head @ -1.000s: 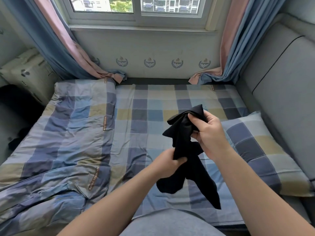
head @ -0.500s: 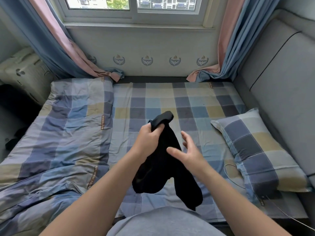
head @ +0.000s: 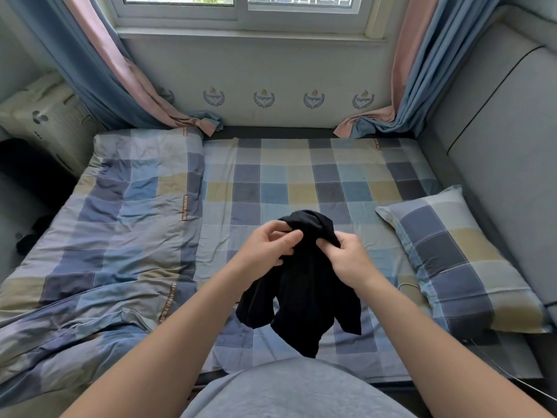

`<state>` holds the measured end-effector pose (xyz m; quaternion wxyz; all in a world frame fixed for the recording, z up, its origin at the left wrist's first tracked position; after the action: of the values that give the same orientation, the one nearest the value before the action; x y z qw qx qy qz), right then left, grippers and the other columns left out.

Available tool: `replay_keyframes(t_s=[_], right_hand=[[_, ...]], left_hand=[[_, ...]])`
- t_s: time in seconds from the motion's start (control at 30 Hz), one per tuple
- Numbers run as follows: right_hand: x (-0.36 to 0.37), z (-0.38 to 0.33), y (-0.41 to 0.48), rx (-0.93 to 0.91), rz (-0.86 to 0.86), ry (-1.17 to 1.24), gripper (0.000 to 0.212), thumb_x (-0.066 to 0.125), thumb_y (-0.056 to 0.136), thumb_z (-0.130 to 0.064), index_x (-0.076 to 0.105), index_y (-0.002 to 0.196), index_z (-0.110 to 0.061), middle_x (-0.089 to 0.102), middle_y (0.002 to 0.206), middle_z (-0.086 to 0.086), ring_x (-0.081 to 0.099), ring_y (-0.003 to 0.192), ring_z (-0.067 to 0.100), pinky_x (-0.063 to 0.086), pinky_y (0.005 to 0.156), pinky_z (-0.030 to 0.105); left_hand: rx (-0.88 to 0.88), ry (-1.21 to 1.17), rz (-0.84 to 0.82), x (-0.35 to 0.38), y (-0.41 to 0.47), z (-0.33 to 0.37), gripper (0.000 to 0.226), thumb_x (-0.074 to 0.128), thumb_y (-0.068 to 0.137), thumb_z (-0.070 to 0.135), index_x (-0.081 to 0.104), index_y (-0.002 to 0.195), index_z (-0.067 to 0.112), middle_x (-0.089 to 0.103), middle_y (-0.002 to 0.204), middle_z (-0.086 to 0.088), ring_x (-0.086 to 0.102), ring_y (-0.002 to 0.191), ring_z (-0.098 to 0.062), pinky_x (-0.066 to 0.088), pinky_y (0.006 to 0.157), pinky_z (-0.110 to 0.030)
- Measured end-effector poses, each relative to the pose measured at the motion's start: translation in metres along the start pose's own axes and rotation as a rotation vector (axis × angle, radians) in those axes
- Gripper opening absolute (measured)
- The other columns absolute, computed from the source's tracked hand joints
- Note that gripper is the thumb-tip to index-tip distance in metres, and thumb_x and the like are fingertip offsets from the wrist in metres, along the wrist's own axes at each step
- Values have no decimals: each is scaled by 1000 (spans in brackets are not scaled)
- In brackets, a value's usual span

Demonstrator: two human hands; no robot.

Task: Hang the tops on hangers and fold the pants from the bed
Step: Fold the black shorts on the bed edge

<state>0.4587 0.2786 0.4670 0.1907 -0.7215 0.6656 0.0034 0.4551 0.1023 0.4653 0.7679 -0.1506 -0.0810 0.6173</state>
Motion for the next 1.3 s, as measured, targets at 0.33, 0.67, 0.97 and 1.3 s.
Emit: replay_keyframes(t_s=[0.33,0.67,0.97,1.3], right_hand=[[-15,-7,4,152,144,430,19,58,102,-20,74,95,-12,77,98,12,72,97,30,58,75,37],[6,-16,-17,-23,-235,107,83,76,78,-51,35,149,-38,46,137,-20,53,119,-6,48,81,14],[25,-21,-26,-205,-211,-93,35,65,89,-28,59,122,-39,71,106,-10,70,98,8,58,85,30],[9,-43,-9,-97,-160,218,22,52,102,-10,68,89,-17,69,80,1,66,76,15,53,59,24]], left_hand=[[-120,150,-268,20,-21,-42,43,75,77,50,68,113,28,75,108,7,71,104,-13,54,99,-44],[-144,-214,114,-9,-4,-15,24,65,97,29,73,105,7,76,103,-17,73,98,-32,58,88,-45],[-226,-313,-4,-3,-11,5,49,66,93,46,67,117,3,76,101,-15,75,93,-28,60,76,-36],[-38,-133,-226,-3,-18,17,48,77,78,22,64,122,11,72,115,-16,70,107,-30,57,92,-41]])
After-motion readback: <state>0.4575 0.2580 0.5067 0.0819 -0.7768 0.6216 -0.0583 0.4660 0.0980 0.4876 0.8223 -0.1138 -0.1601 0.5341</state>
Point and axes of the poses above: each hand's wrist, its own y-axis towards the middle knuckle, its own x-axis out of the palm, z = x × y, the point moved 6 cm from there along y, towards the middle knuckle
